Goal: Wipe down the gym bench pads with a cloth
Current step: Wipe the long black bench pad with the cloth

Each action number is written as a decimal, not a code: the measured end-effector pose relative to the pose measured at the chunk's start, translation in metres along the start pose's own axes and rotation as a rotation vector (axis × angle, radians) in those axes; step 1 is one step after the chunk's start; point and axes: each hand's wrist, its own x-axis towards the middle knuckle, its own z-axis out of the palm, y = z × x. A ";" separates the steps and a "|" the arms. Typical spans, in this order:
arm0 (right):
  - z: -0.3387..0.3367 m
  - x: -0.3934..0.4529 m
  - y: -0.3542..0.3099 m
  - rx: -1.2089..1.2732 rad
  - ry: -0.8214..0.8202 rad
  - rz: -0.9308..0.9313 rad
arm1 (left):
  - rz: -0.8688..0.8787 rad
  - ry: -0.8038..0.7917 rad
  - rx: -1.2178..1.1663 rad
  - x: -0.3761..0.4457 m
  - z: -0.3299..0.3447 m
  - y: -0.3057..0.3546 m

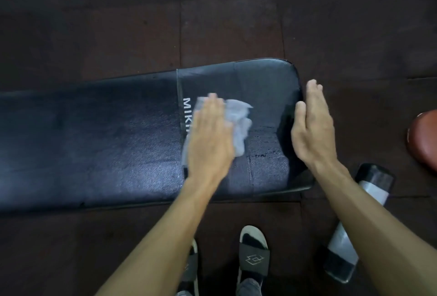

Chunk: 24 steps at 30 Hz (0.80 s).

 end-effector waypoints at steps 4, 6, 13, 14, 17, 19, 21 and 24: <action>0.019 -0.001 -0.008 -0.209 -0.141 -0.194 | -0.274 0.029 0.016 -0.006 -0.004 -0.021; 0.018 0.000 -0.006 -0.204 -0.152 -0.195 | -0.265 0.032 0.010 0.009 0.001 0.004; -0.007 0.004 0.003 -0.090 -0.265 -0.214 | 0.064 -0.029 0.036 -0.005 0.011 0.047; -0.008 0.002 0.004 -0.091 -0.276 -0.215 | 0.119 -0.043 0.033 -0.015 0.012 0.049; -0.004 -0.004 0.003 -0.098 -0.267 -0.206 | 0.269 -0.099 0.041 -0.048 0.012 0.035; -0.001 -0.006 0.003 -0.096 -0.239 -0.210 | 0.341 -0.126 0.064 -0.063 0.010 0.018; -0.001 -0.007 0.000 -0.050 -0.216 -0.177 | 0.266 -0.097 0.065 -0.067 0.009 0.013; -0.005 -0.021 -0.017 0.043 -0.128 -0.038 | 0.109 -0.113 -0.125 -0.057 -0.001 0.029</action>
